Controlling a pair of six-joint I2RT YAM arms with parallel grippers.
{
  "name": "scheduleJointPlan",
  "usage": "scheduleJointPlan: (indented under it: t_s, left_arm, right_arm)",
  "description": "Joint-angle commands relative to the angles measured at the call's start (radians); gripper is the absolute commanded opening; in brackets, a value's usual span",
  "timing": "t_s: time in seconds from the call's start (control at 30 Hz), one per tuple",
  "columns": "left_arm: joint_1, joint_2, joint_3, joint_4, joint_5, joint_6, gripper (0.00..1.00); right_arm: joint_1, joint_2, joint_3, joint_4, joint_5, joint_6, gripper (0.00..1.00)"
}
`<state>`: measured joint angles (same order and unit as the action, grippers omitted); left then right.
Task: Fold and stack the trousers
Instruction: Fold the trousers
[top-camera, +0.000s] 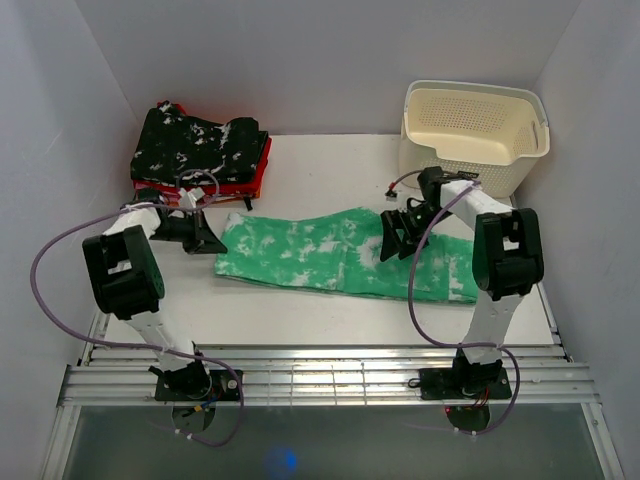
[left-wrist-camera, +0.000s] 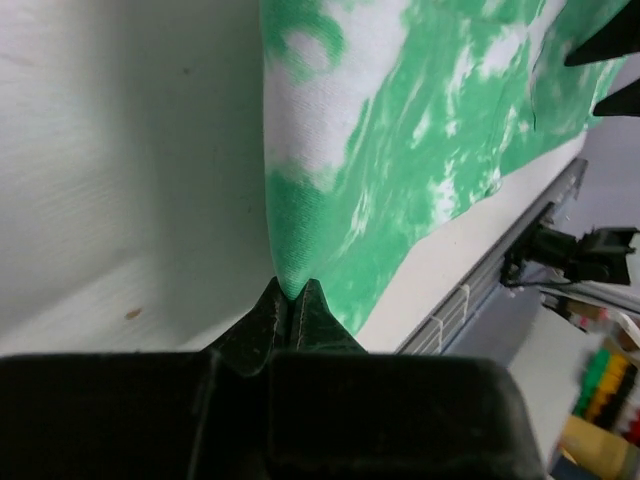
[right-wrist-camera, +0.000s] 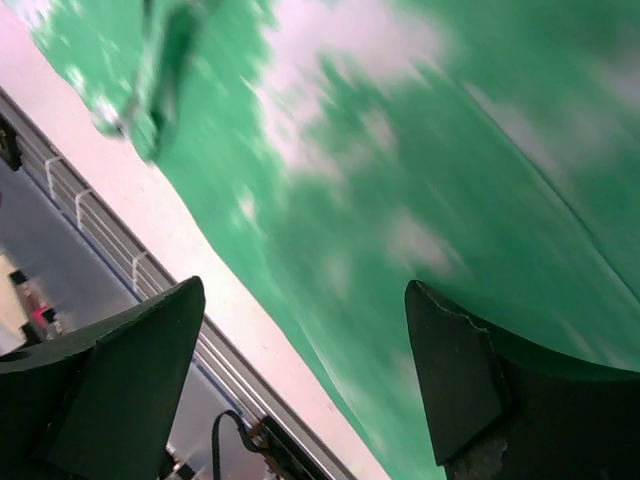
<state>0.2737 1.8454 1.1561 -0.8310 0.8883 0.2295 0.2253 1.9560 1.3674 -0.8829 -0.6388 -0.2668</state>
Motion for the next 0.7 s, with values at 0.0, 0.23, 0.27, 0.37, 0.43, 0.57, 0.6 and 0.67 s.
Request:
scheduleJointPlan:
  t_s: [0.0, 0.23, 0.27, 0.37, 0.43, 0.57, 0.6, 0.67]
  left_arm:
    - [0.027, -0.152, 0.114, -0.106, -0.051, 0.036, 0.0]
    - [0.025, -0.301, 0.247, -0.186, -0.028, -0.019, 0.0]
    - [0.025, -0.326, 0.258, -0.169, -0.041, -0.041, 0.0]
    - [0.004, -0.365, 0.3, -0.116, -0.174, -0.166, 0.0]
    - [-0.022, -0.379, 0.336, -0.108, -0.209, -0.212, 0.0]
    - [-0.105, -0.385, 0.369, -0.085, -0.264, -0.295, 0.0]
    - [-0.129, -0.387, 0.37, -0.079, -0.278, -0.309, 0.0]
    - [-0.198, -0.394, 0.369, -0.041, -0.311, -0.354, 0.0]
  right_arm:
    - [-0.081, -0.149, 0.029, -0.102, 0.085, -0.126, 0.87]
    - [-0.375, -0.434, -0.083, -0.023, 0.074, -0.192, 0.99]
    - [-0.392, -0.535, -0.12, 0.086, 0.097, -0.19, 0.9]
    - [-0.403, -0.67, -0.264, 0.249, 0.235, -0.137, 0.9]
    - [-0.408, -0.683, -0.304, 0.24, 0.242, -0.136, 0.9]
    - [-0.408, -0.51, -0.298, 0.07, 0.168, -0.149, 0.93]
    - [-0.423, -0.485, -0.309, 0.055, 0.148, -0.147, 0.94]
    - [-0.437, -0.451, -0.339, 0.08, 0.108, -0.117, 0.98]
